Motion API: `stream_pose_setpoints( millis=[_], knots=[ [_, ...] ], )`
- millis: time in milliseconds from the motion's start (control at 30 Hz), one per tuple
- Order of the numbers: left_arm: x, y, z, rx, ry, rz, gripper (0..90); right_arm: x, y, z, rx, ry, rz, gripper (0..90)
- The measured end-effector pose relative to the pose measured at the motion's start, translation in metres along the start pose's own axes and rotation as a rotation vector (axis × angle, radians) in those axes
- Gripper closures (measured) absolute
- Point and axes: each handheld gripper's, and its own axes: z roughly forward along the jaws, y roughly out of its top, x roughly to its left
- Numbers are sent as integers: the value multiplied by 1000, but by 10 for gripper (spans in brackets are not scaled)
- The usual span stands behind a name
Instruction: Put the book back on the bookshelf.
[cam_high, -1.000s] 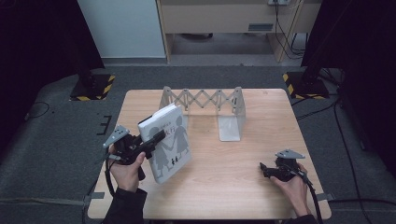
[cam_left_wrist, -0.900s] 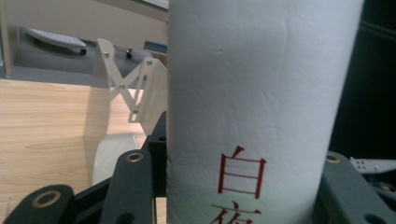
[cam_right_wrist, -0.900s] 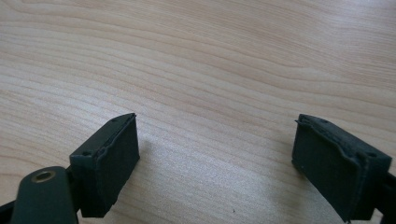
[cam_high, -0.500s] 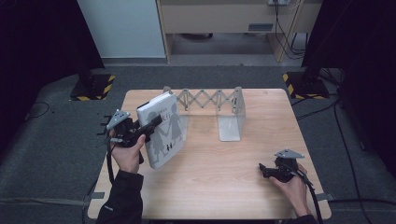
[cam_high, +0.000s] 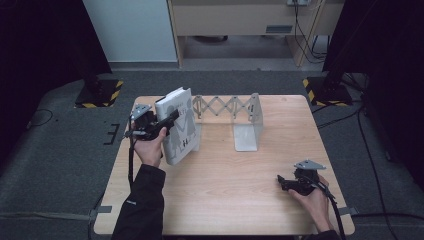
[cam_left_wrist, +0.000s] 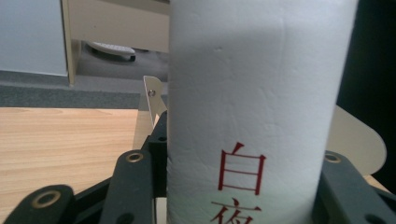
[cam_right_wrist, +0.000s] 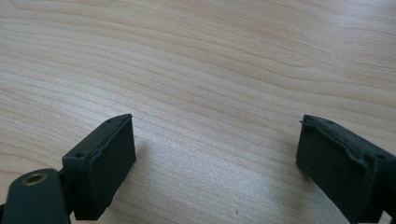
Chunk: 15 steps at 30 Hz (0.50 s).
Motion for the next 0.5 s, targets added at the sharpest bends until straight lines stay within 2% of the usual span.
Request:
stream_pose_setpoints(
  millis=[167,500],
  knots=[
    [-4,-3,14,23,22,9,523,0,0,0,0,0,0,119],
    [-8,-9,35,30,47,37,522,0,0,0,1,1,-1,117]
  ],
)
